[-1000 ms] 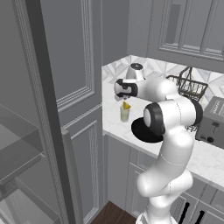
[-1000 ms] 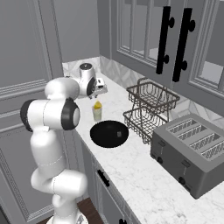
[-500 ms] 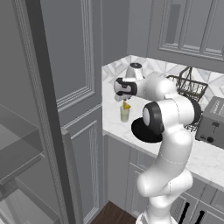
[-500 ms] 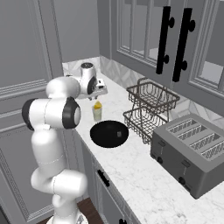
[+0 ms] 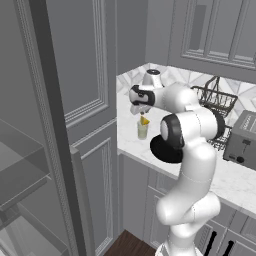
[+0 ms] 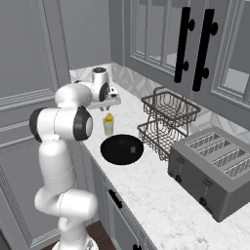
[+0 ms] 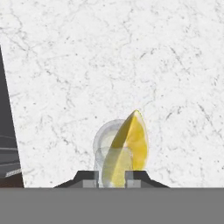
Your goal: Grab a lemon wedge from the fridge and one ice cube from the ice bowl, and put them in the glass of lemonade.
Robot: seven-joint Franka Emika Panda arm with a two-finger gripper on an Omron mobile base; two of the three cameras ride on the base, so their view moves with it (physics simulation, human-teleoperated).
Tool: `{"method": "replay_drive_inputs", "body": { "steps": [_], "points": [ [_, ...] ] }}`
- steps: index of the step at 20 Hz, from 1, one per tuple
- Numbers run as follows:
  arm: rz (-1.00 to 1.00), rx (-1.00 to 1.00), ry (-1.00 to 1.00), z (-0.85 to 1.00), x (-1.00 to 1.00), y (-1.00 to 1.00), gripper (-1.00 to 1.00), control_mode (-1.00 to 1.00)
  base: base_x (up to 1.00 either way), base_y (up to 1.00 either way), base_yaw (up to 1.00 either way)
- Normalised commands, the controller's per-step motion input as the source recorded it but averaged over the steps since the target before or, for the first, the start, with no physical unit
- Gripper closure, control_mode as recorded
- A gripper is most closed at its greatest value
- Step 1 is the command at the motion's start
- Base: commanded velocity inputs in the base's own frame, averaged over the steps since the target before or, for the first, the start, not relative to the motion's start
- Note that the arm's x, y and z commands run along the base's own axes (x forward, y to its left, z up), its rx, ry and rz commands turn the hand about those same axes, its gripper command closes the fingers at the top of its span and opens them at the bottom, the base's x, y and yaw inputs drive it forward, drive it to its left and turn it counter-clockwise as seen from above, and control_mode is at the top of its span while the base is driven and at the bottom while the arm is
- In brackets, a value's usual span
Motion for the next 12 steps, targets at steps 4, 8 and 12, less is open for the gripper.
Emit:
{"method": "replay_drive_inputs", "body": {
  "steps": [4, 8, 12],
  "points": [
    [0.0, 0.0, 0.08, 0.0, 0.07, 0.0, 1.0, -1.0, 0.0, 0.0, 0.0],
    [0.0, 0.0, 0.04, 0.0, 0.09, 0.0, 1.0, -1.0, 0.0, 0.0, 0.0],
    [0.0, 0.0, 0.01, 0.0, 0.17, 0.0, 1.0, -1.0, 0.0, 0.0, 0.0]
  ]
}}
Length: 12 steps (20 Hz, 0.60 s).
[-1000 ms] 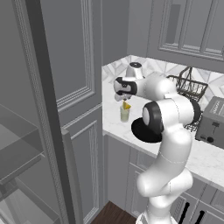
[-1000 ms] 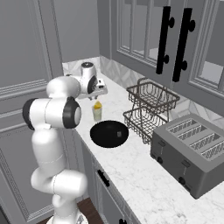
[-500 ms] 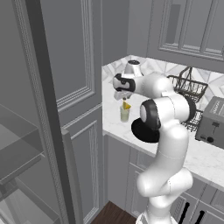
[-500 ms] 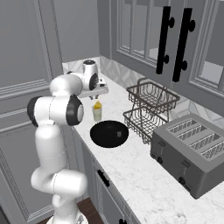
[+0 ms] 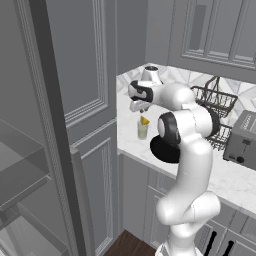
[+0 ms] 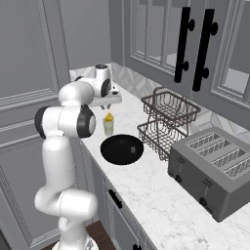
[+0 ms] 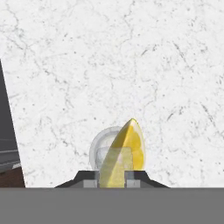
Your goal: Grab a lemon wedge from the fridge and one ice cube from the ice bowl, and put them in the glass of lemonade.
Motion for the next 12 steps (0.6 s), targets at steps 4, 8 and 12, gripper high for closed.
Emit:
{"method": "replay_drive_inputs", "body": {
  "steps": [4, 8, 12],
  "points": [
    [0.0, 0.0, 0.0, -0.06, 0.01, 0.0, 1.0, -1.0, 0.0, 0.0, 0.0],
    [0.0, 0.0, 0.0, -0.17, 0.0, 0.0, 1.0, -1.0, 0.0, 0.0, 0.0],
    [0.0, 0.0, 0.0, -0.11, 0.0, 0.0, 1.0, -1.0, 0.0, 0.0, 0.0]
  ]
}}
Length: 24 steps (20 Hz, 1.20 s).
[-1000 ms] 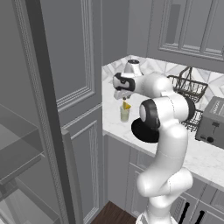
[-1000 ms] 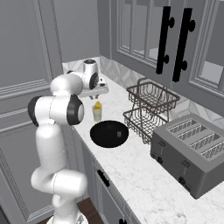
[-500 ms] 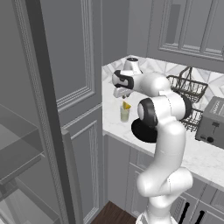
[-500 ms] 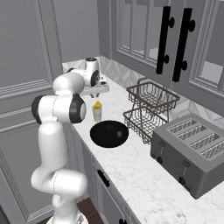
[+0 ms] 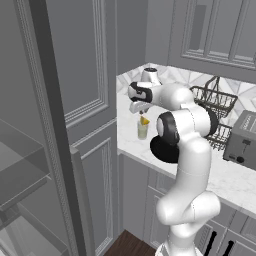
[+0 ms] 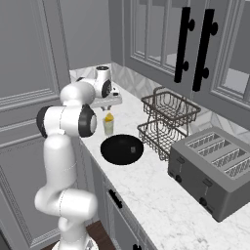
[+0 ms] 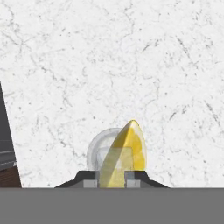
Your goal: Grab a lemon wedge from the fridge and one ice cube from the ice bowl, and put them in the glass of lemonade.
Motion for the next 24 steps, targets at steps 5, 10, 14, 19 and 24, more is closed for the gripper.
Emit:
{"method": "replay_drive_inputs", "body": {
  "steps": [5, 10, 14, 19, 24],
  "points": [
    [0.0, 0.0, 0.0, 0.0, 0.0, 0.0, 1.0, -1.0, 0.0, 0.0, 0.0],
    [0.0, 0.0, 0.0, 0.0, 0.0, 0.0, -1.0, -1.0, 0.0, 0.0, 0.0],
    [0.0, 0.0, 0.0, 0.0, 0.0, 0.0, -1.0, -1.0, 0.0, 0.0, 0.0],
    [0.0, 0.0, 0.0, 0.0, 0.0, 0.0, -1.0, -1.0, 0.0, 0.0, 0.0],
    [0.0, 0.0, -0.03, 0.0, -0.1, 0.0, -1.0, -1.0, 0.0, 0.0, 0.0]
  ]
}}
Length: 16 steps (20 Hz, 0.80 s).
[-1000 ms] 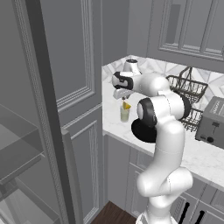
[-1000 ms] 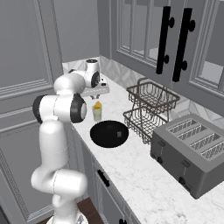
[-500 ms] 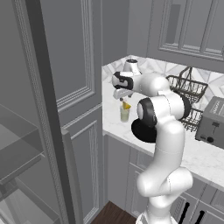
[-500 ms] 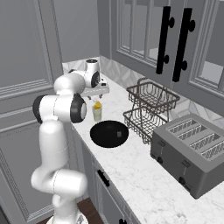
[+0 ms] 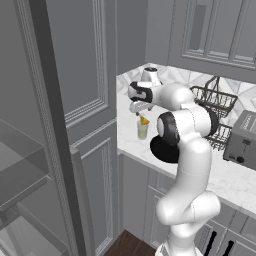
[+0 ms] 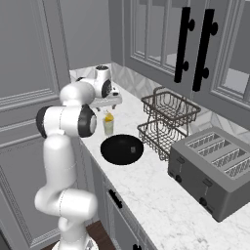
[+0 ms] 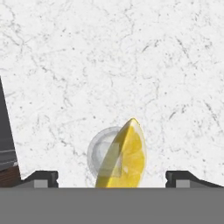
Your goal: Grab a lemon wedge from the fridge and one ice cube from the ice bowl, and put them in the glass of lemonade.
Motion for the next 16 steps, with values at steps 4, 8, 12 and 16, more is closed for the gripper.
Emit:
{"method": "replay_drive_inputs", "body": {
  "steps": [4, 8, 12, 16],
  "points": [
    [0.0, 0.0, -0.15, 0.0, -0.4, 0.0, -1.0, -1.0, 0.0, 0.0, 0.0],
    [0.0, 0.0, -0.14, 0.0, -0.37, 0.0, -1.0, -1.0, 0.0, 0.0, 0.0],
    [0.01, 0.0, -0.15, 0.03, -0.34, 0.04, -1.0, -1.0, 0.0, 0.0, 0.0],
    [0.0, 0.0, -0.11, 0.0, -0.18, -0.02, -1.0, -1.0, 0.0, 0.0, 0.0]
  ]
}}
